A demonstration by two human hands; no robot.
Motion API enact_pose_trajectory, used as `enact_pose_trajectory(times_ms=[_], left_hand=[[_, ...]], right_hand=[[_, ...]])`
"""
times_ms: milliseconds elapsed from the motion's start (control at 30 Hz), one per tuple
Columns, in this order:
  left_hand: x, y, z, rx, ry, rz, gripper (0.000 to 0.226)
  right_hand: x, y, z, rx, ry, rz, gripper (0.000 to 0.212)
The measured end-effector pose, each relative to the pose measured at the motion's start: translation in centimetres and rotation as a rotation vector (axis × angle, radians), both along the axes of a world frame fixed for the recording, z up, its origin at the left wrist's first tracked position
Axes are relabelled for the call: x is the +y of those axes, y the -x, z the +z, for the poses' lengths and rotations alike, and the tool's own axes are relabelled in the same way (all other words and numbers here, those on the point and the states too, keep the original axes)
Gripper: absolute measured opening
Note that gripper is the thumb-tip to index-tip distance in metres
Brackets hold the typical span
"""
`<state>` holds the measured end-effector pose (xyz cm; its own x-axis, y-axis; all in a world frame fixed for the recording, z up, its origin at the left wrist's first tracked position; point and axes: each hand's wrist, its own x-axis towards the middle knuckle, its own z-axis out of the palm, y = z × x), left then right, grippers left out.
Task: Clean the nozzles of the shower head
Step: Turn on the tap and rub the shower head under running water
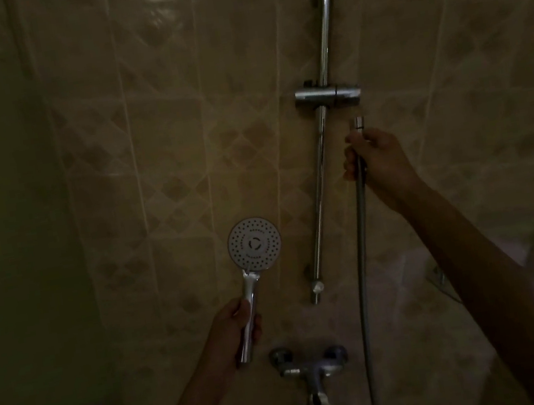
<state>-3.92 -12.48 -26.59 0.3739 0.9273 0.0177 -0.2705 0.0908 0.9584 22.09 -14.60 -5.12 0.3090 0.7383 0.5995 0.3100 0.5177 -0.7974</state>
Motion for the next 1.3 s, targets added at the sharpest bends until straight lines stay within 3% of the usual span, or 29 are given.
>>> enact_pose_trajectory(times_ms=[233,400,533,600,667,767,867,1033,1200,1300], left_hand=[[-2.3,0.8,-4.7,0.072,0.125,0.0,0.021],[-3.6,2.3,-10.3,0.064,0.334,-0.005,0.02],[-4.4,3.7,-15.0,0.144,0.444,0.016,0.03],[-4.3,4.2,-17.6,0.194,0.49,0.018,0.035],[-4.1,4.8,-20.3,0.24,0.571,-0.011,0.035],[-3.9,5.7,-24.6,0.287,0.619,0.007,0.034],[-3.4,6.4,-28.3,0.288,0.716,0.002,0.036],[-2.8,6.5,-33.2,0.34,0.696,0.035,0.034],[-3.1,5.7,-37.2,0.32,0.748,0.045,0.026],[-3.5,5.0,-39.2,0.315,0.782,0.065,0.022]], right_hand=[[-2.0,1.7,-14.6,0.096,0.203,0.08,0.044],[-3.9,3.0,-25.6,0.103,0.455,0.041,0.038],[-4.2,3.6,-33.7,0.112,0.655,-0.022,0.038],[-4.1,3.7,-37.3,0.002,0.679,-0.059,0.043],[-3.8,3.4,-41.1,-0.237,0.707,-0.087,0.053],[-3.6,2.2,-46.3,-0.58,0.94,-0.226,0.034],[-3.1,1.4,-49.5,-0.805,1.057,-0.202,0.036],[-1.8,1.8,-52.6,-0.903,1.064,-0.148,0.028],[-0.3,2.5,-53.0,-0.862,1.106,-0.258,0.032],[-0.7,3.0,-53.3,-0.992,1.114,-0.269,0.028]])
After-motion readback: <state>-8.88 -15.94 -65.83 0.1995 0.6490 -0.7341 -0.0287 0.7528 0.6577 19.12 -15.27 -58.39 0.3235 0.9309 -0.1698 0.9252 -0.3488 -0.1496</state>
